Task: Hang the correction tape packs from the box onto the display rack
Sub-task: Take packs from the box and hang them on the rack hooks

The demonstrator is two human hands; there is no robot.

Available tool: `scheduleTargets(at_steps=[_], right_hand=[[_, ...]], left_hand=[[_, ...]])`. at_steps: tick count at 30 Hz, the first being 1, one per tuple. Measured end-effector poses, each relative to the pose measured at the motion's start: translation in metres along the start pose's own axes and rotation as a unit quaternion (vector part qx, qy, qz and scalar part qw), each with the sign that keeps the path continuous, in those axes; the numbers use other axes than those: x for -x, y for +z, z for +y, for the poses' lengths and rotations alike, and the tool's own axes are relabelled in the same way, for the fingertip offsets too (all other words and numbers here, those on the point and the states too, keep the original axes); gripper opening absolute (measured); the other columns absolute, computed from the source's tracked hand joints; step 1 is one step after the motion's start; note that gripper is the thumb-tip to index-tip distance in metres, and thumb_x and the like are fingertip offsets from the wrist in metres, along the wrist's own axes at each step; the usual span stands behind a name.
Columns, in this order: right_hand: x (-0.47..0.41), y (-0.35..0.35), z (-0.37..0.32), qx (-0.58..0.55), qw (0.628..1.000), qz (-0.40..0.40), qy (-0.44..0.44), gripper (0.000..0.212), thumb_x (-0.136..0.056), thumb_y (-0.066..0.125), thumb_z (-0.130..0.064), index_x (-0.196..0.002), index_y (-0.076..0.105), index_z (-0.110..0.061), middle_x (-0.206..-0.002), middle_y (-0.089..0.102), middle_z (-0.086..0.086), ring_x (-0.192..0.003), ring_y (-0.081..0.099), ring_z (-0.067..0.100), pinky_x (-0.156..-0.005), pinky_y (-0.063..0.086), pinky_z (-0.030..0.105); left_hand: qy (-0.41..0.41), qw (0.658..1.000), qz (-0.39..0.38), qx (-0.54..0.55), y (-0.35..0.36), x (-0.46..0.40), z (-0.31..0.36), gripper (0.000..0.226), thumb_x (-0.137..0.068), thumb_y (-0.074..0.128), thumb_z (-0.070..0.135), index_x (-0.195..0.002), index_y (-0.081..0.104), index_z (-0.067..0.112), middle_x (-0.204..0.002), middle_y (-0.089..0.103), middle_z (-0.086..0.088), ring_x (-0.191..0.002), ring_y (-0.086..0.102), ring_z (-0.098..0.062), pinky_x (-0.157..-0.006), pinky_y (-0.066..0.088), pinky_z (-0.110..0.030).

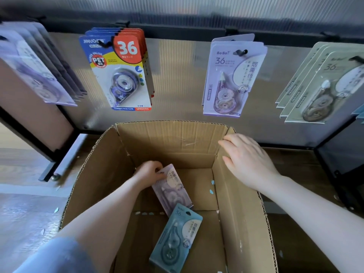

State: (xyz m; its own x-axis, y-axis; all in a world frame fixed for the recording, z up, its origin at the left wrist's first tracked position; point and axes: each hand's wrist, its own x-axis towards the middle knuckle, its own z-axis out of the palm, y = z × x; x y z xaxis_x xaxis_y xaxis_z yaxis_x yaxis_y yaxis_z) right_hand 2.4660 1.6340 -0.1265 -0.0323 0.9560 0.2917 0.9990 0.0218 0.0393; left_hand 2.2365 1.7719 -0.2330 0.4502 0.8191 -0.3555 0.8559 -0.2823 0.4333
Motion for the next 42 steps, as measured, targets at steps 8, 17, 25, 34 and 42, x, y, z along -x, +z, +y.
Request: scheduleTargets(at_steps=[8, 17, 25, 34, 42], right_hand=[[-0.011, -0.007, -0.023, 0.047, 0.997, -0.059, -0.006, 0.014, -0.073, 0.071, -0.011, -0.085, 0.064, -0.007, -0.087, 0.060, 0.008, -0.088, 0.059, 0.032, -0.081, 0.048, 0.038], [-0.018, 0.024, -0.069, -0.003, 0.959, -0.285, 0.001, 0.039, -0.095, 0.046, -0.039, -0.125, 0.048, -0.013, -0.122, 0.050, 0.006, -0.116, 0.046, 0.026, -0.097, 0.037, 0.037], [-0.016, 0.066, -0.085, -0.036, 0.918, -0.391, 0.047, 0.047, -0.092, 0.052, -0.042, -0.127, 0.044, -0.012, -0.123, 0.051, 0.008, -0.114, 0.051, 0.026, -0.089, 0.043, 0.035], [0.000, 0.107, -0.096, -0.069, 0.852, -0.510, 0.094, 0.053, -0.087, 0.058, -0.046, -0.124, 0.045, -0.011, -0.122, 0.053, 0.007, -0.108, 0.055, 0.025, -0.074, 0.043, 0.030], [0.007, 0.127, -0.112, -0.048, 0.852, -0.508, 0.114, 0.049, -0.087, 0.064, -0.024, -0.128, 0.043, -0.009, -0.123, 0.055, 0.008, -0.111, 0.056, 0.026, -0.078, 0.046, 0.030]], left_hand=[[0.055, 0.992, 0.111, 0.030, -0.049, 0.026, -0.002, 0.010, -0.085, 0.064, 0.024, -0.091, 0.063, 0.015, -0.090, 0.060, 0.002, -0.081, 0.056, -0.016, -0.061, 0.044, -0.026], [0.079, 0.982, 0.165, 0.036, -0.077, 0.051, -0.019, 0.008, -0.087, 0.063, 0.024, -0.084, 0.059, 0.017, -0.087, 0.058, 0.003, -0.082, 0.052, -0.014, -0.061, 0.036, -0.023], [0.104, 0.981, 0.158, 0.038, -0.079, 0.054, -0.026, 0.010, -0.087, 0.062, 0.025, -0.085, 0.060, 0.016, -0.087, 0.058, 0.003, -0.081, 0.052, -0.013, -0.060, 0.036, -0.020], [0.114, 0.981, 0.147, 0.044, -0.075, 0.047, -0.030, 0.011, -0.086, 0.063, 0.025, -0.080, 0.054, 0.021, -0.082, 0.054, 0.004, -0.078, 0.050, -0.013, -0.059, 0.034, -0.018], [0.108, 0.984, 0.140, 0.033, -0.072, 0.041, -0.035, 0.012, -0.087, 0.062, 0.027, -0.081, 0.052, 0.024, -0.085, 0.054, 0.003, -0.080, 0.049, -0.015, -0.065, 0.035, -0.027]])
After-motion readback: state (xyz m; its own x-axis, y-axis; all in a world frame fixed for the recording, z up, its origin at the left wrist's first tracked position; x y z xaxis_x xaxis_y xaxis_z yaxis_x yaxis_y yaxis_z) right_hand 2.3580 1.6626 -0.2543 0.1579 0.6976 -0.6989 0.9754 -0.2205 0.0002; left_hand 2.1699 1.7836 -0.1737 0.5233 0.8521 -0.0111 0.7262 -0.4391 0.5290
